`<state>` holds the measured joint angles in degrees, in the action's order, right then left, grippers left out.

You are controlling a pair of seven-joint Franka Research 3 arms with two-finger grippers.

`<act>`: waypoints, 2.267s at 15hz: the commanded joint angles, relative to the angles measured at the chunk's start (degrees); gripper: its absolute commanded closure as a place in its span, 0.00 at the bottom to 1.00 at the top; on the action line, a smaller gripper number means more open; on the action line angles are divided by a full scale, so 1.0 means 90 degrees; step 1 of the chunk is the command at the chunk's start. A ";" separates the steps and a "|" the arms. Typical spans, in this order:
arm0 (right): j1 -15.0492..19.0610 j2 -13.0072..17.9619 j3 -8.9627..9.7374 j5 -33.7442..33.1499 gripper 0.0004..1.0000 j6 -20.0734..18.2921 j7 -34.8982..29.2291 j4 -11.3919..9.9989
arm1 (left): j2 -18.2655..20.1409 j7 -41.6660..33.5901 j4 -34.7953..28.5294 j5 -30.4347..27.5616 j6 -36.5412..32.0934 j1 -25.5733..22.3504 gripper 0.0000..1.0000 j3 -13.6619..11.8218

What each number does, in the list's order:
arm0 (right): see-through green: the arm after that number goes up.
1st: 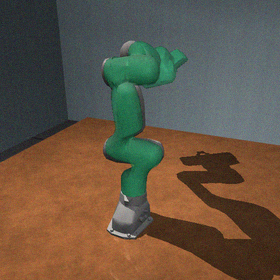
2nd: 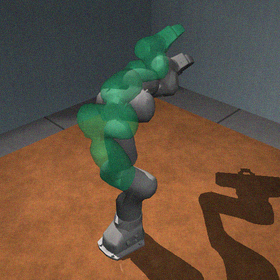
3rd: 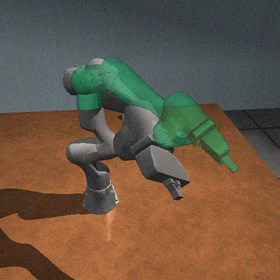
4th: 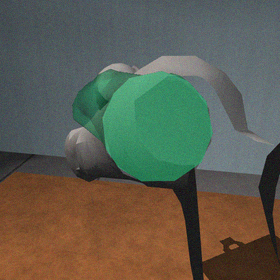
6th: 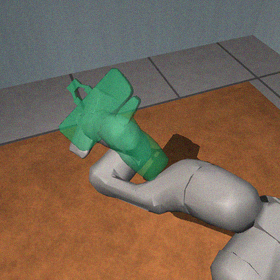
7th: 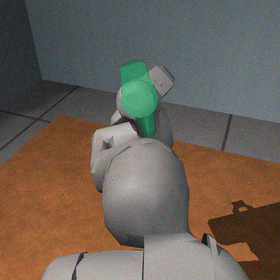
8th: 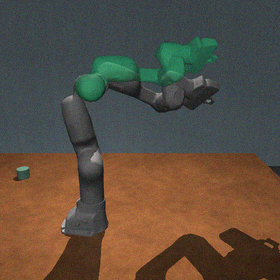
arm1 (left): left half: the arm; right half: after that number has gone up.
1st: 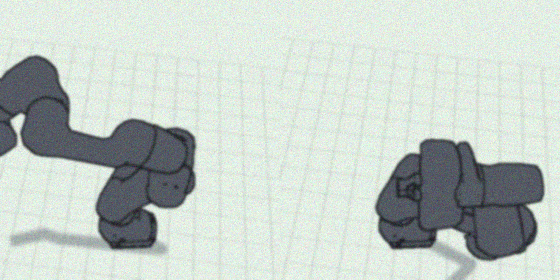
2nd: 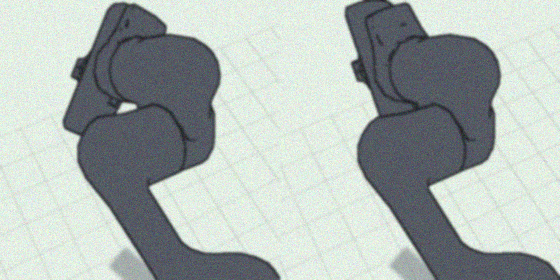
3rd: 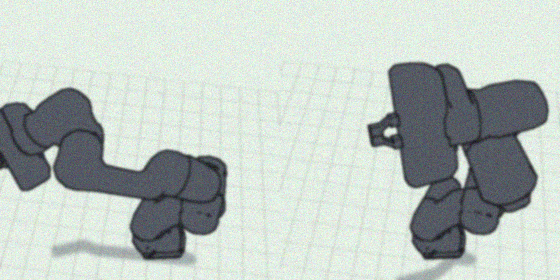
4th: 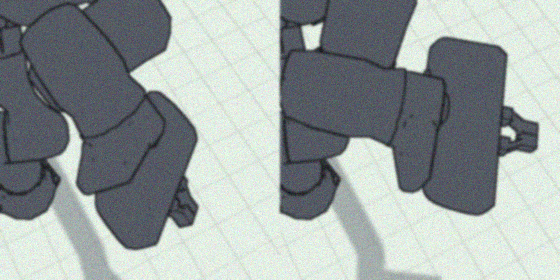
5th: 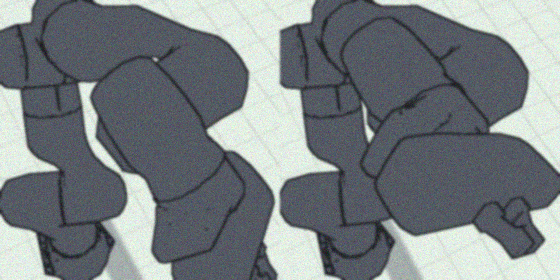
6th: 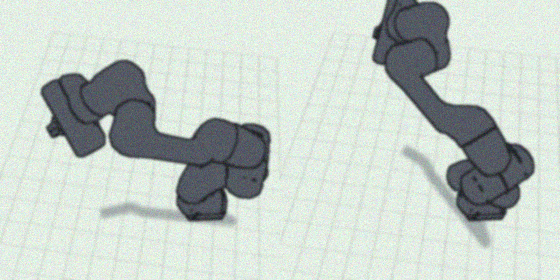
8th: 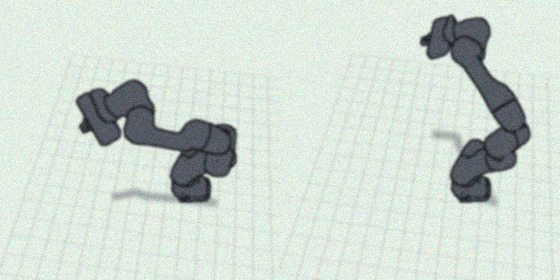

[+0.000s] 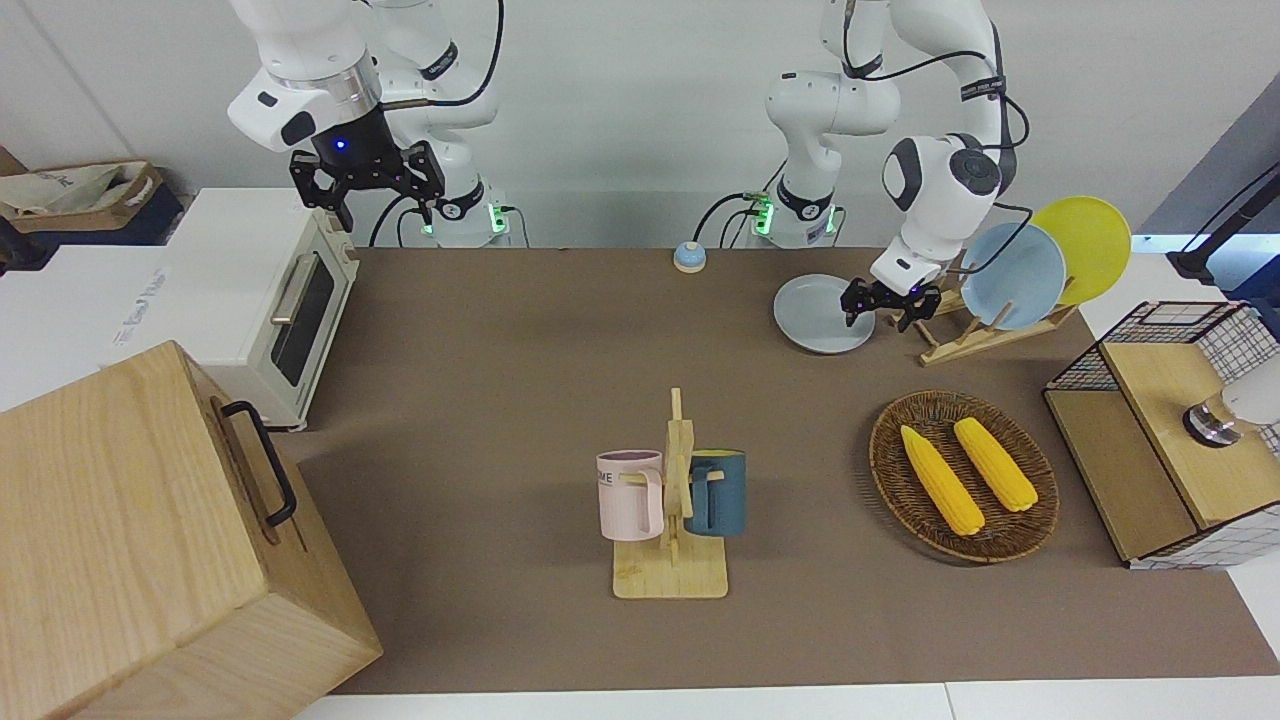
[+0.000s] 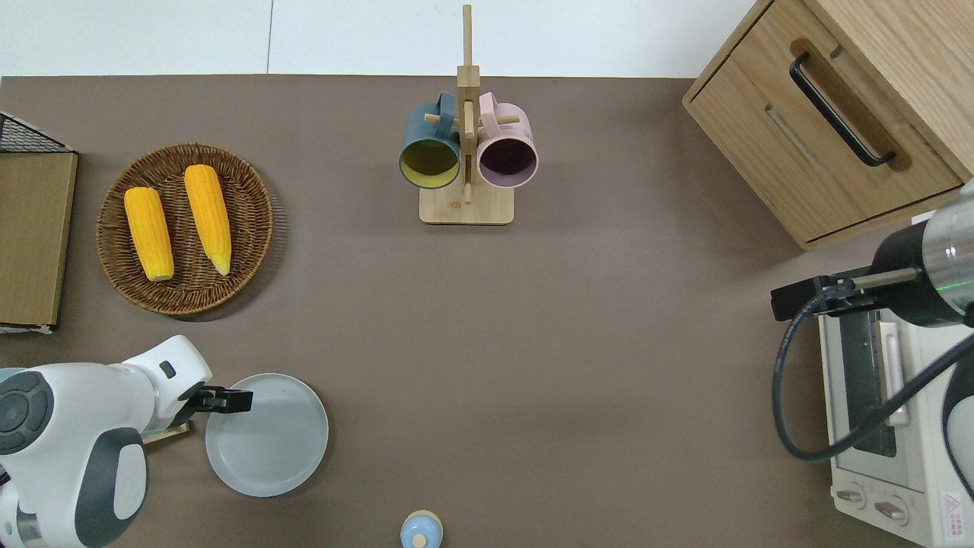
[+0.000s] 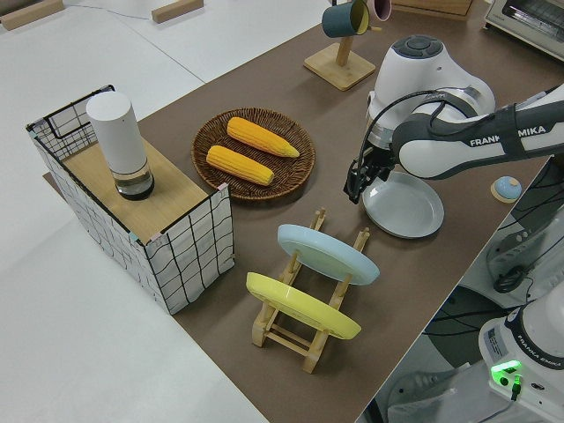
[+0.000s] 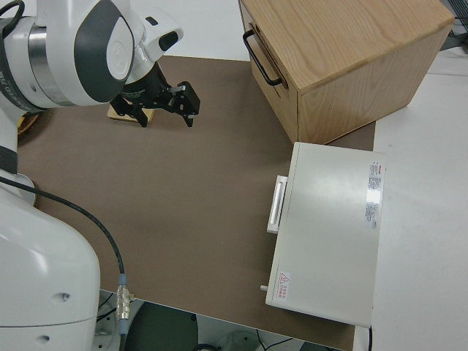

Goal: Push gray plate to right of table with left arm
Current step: 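Place the left gripper against the gray plate's edge nearest the left arm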

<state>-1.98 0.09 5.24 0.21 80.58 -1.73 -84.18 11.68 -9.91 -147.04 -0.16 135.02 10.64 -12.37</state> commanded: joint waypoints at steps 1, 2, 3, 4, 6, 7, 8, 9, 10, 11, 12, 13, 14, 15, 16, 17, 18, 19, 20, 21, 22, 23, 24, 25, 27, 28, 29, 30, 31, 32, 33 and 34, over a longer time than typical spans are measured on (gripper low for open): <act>0.0074 0.0039 0.0033 0.0055 0.02 -0.0077 0.0007 0.0008 | 0.0148 0.0124 -0.0312 0.0251 0.0320 0.0243 0.00 -0.0139; 0.0074 0.0039 0.0033 0.0064 0.02 -0.0067 0.0016 0.0008 | 0.0148 0.0124 -0.0322 0.0281 0.0369 0.0243 0.00 -0.0139; 0.0074 0.0039 0.0033 0.0065 0.02 -0.0077 0.0016 0.0008 | 0.0138 0.0124 -0.0361 0.0281 0.0427 0.0243 0.00 -0.0139; 0.0074 0.0039 0.0033 0.0055 0.02 -0.0067 0.0016 -0.0002 | 0.0118 0.0124 -0.0390 0.0281 0.0515 0.0243 0.00 -0.0139; 0.0074 0.0039 0.0033 0.0064 0.02 -0.0077 0.0016 -0.0002 | 0.0031 0.0124 -0.0449 0.0281 0.0691 0.0243 0.00 -0.0139; 0.0074 0.0039 0.0033 0.0065 0.02 -0.0077 0.0016 0.0008 | -0.0008 0.0124 -0.0468 0.0281 0.0779 0.0243 0.00 -0.0139; 0.0074 0.0039 0.0033 0.0065 0.02 -0.0077 0.0016 0.0008 | -0.0028 0.0124 -0.0488 0.0281 0.0828 0.0243 0.00 -0.0139; 0.0074 0.0039 0.0033 0.0065 0.02 -0.0067 0.0016 0.0008 | -0.0038 0.0124 -0.0498 0.0281 0.0848 0.0243 0.00 -0.0139; 0.0074 0.0039 0.0033 0.0055 0.02 -0.0077 0.0016 0.0008 | -0.0048 0.0124 -0.0498 0.0281 0.0857 0.0243 0.01 -0.0149; 0.0074 0.0039 0.0033 0.0064 0.02 -0.0077 0.0016 0.0008 | -0.0048 0.0124 -0.0498 0.0281 0.0858 0.0243 0.01 -0.0149; 0.0074 0.0039 0.0033 0.0065 0.02 -0.0067 0.0016 0.0008 | -0.0067 0.0124 -0.0498 0.0291 0.0858 0.0243 0.01 -0.0149; 0.0074 0.0039 0.0033 0.0055 0.02 -0.0077 0.0007 -0.0002 | -0.0087 0.0124 -0.0498 0.0291 0.0877 0.0234 0.04 -0.0149; 0.0074 0.0039 0.0033 0.0064 0.02 -0.0077 0.0016 0.0008 | -0.0126 0.0124 -0.0498 0.0291 0.0906 0.0243 0.05 -0.0149; 0.0074 0.0039 0.0033 0.0055 0.02 -0.0077 0.0016 0.0008 | -0.0155 0.0124 -0.0498 0.0291 0.0935 0.0243 0.06 -0.0149; 0.0074 0.0039 0.0033 0.0064 0.02 -0.0077 0.0016 0.0008 | -0.0175 0.0124 -0.0498 0.0291 0.0984 0.0243 0.09 -0.0149; 0.0074 0.0039 0.0033 0.0065 0.02 -0.0077 0.0016 -0.0002 | -0.0204 0.0124 -0.0507 0.0291 0.1023 0.0243 0.10 -0.0149; 0.0074 0.0039 0.0033 0.0065 0.02 -0.0077 0.0016 -0.0002 | -0.0243 0.0124 -0.0508 0.0291 0.1053 0.0243 0.15 -0.0149; 0.0074 0.0039 0.0033 0.0055 0.02 -0.0067 0.0016 0.0008 | -0.0262 0.0124 -0.0508 0.0291 0.1072 0.0243 0.22 -0.0149; 0.0074 0.0039 0.0033 0.0055 0.02 -0.0077 0.0016 0.0008 | -0.0272 0.0124 -0.0508 0.0291 0.1082 0.0243 0.34 -0.0149; 0.0074 0.0039 0.0033 0.0064 0.02 -0.0077 0.0016 0.0008 | -0.0272 0.0124 -0.0508 0.0291 0.1082 0.0243 0.45 -0.0149; 0.0074 0.0039 0.0033 0.0065 0.02 -0.0067 0.0007 0.0008 | -0.0263 0.0124 -0.0508 0.0291 0.1082 0.0243 0.52 -0.0149; 0.0074 0.0039 0.0033 0.0065 0.02 -0.0067 0.0016 -0.0002 | -0.0263 0.0124 -0.0508 0.0291 0.1082 0.0243 0.61 -0.0149; 0.0074 0.0039 0.0033 0.0065 0.02 -0.0067 0.0016 0.0008 | -0.0263 0.0124 -0.0517 0.0301 0.1082 0.0243 0.69 -0.0149; 0.0074 0.0039 0.0033 0.0065 0.02 -0.0067 0.0007 -0.0002 | -0.0263 0.0124 -0.0527 0.0291 0.1082 0.0243 0.85 -0.0149; 0.0074 0.0039 0.0033 0.0055 0.02 -0.0077 0.0016 0.0008 | -0.0263 0.0114 -0.0537 0.0301 0.1072 0.0243 1.00 -0.0149; 0.0074 0.0039 0.0033 0.0064 0.02 -0.0077 0.0016 0.0008 | -0.0263 0.0114 -0.0537 0.0301 0.1072 0.0243 1.00 -0.0149; 0.0074 0.0039 0.0033 0.0065 0.02 -0.0077 0.0016 0.0008 | -0.0263 0.0114 -0.0527 0.0301 0.1072 0.0243 1.00 -0.0149; 0.0074 0.0039 0.0033 0.0055 0.02 -0.0077 0.0016 0.0008 | -0.0263 0.0114 -0.0537 0.0291 0.1063 0.0243 1.00 -0.0149; 0.0074 0.0039 0.0033 0.0064 0.02 -0.0077 0.0016 -0.0002 | -0.0263 0.0114 -0.0527 0.0301 0.1063 0.0243 1.00 -0.0149; 0.0074 0.0039 0.0033 0.0055 0.02 -0.0077 0.0016 -0.0002 | -0.0263 0.0124 -0.0537 0.0301 0.1043 0.0243 1.00 -0.0149; 0.0074 0.0039 0.0033 0.0064 0.02 -0.0077 0.0016 0.0008 | -0.0263 0.0134 -0.0527 0.0301 0.1043 0.0243 1.00 -0.0149; 0.0074 0.0039 0.0033 0.0065 0.02 -0.0077 0.0016 0.0008 | -0.0263 0.0173 -0.0527 0.0291 0.1024 0.0243 1.00 -0.0149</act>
<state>-1.98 0.09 5.24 0.21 80.58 -1.73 -84.18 9.44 -9.90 -150.61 1.08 143.08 12.00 -12.57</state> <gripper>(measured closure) 0.013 0.934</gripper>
